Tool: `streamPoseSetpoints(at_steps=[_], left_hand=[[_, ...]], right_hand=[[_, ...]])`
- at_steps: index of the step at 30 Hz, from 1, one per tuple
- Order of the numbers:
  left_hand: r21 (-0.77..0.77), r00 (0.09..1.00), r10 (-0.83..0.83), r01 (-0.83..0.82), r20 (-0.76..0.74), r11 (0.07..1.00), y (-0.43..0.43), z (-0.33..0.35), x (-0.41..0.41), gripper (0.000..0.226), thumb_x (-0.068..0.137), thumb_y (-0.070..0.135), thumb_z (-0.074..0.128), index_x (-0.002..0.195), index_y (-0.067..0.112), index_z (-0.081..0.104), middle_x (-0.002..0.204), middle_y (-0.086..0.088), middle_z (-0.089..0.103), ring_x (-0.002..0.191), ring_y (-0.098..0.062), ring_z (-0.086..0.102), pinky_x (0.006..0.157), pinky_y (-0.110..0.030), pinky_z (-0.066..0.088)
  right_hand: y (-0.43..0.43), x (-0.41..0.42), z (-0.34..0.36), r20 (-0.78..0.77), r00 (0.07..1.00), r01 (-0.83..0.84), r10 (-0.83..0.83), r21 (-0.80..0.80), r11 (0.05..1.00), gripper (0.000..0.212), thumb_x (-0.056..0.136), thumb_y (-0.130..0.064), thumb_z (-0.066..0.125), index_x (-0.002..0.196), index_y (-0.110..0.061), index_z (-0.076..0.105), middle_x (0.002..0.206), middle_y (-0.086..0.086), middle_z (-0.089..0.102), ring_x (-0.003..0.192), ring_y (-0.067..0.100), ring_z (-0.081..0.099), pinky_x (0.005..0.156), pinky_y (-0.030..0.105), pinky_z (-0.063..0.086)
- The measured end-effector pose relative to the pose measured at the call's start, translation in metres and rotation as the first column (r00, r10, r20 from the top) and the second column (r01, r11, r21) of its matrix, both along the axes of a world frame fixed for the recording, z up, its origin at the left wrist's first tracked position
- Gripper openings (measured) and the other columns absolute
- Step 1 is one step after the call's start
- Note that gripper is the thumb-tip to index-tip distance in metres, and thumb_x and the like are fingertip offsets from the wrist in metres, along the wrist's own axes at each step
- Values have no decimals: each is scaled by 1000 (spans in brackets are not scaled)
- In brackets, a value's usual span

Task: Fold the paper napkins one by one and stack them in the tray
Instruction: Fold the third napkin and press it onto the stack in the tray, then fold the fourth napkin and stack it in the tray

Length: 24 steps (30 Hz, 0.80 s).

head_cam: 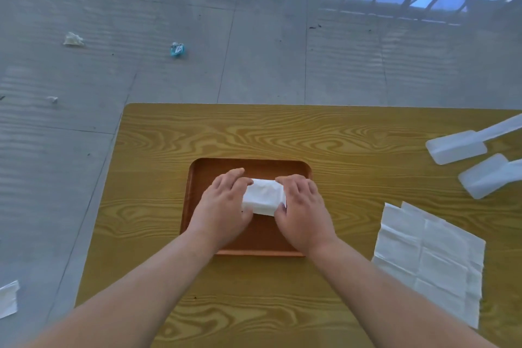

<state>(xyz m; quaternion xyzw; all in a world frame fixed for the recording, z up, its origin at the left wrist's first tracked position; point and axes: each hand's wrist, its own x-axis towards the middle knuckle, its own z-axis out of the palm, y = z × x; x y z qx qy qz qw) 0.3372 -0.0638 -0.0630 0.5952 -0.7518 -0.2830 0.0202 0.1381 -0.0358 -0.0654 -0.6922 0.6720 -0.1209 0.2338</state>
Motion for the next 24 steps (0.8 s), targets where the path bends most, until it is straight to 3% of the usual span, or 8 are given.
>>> streamPoseSetpoints(at_steps=[3, 7, 11, 16, 19, 24], left_hand=[[55, 950, -265, 259, 165, 964, 8, -8, -5, 66, 99, 45, 55, 159, 23, 38, 172, -2, 28, 157, -23, 25, 129, -39, 20], [177, 929, -301, 266, 216, 948, 10, -11, -8, 72, 99, 55, 52, 162, 26, 32, 174, 2, 23, 158, -22, 24, 122, -39, 30], [169, 908, -303, 263, 289, 950, 5, -1, -22, 64, 98, 57, 53, 154, 27, 44, 170, 0, 32, 153, -24, 34, 117, -41, 38], [73, 917, -309, 301, 252, 951, 3, 14, -79, 53, 100, 55, 50, 146, 29, 52, 162, 3, 42, 148, -20, 37, 116, -37, 36], [53, 890, -406, 404, 208, 913, 6, 21, -138, 55, 99, 55, 51, 145, 26, 54, 160, 1, 45, 147, -22, 38, 119, -36, 33], [112, 817, -552, 541, 165, 834, 17, 23, -237, 53, 98, 54, 53, 144, 27, 54, 155, 3, 47, 144, -22, 42, 115, -40, 41]], right_hand=[[6, 1, -7, -61, 968, -238, 245, 112, 965, 58, 94, -18, 53, 152, -14, 47, 154, 8, 51, 145, 26, 40, 125, 36, 25], [10, 1, -17, -97, 927, -310, 363, 351, 884, 61, 103, -29, 47, 161, -23, 31, 174, 4, 19, 160, 25, 15, 130, 46, 14], [15, -15, -4, -35, 943, -296, 331, 367, 882, 59, 104, -28, 46, 161, -22, 33, 171, 4, 27, 158, 28, 21, 129, 43, 17], [49, -76, 19, -25, 981, -181, 192, 229, 957, 50, 97, -24, 46, 146, -20, 53, 145, 1, 57, 134, 24, 48, 115, 39, 39], [75, -130, 24, -62, 995, -64, 78, 205, 977, 49, 95, -22, 47, 143, -20, 57, 138, 0, 60, 129, 23, 50, 112, 36, 40], [125, -216, 20, -86, 991, 123, -107, 217, 968, 49, 99, -23, 47, 148, -22, 50, 145, -4, 53, 134, 19, 44, 115, 29, 33]])
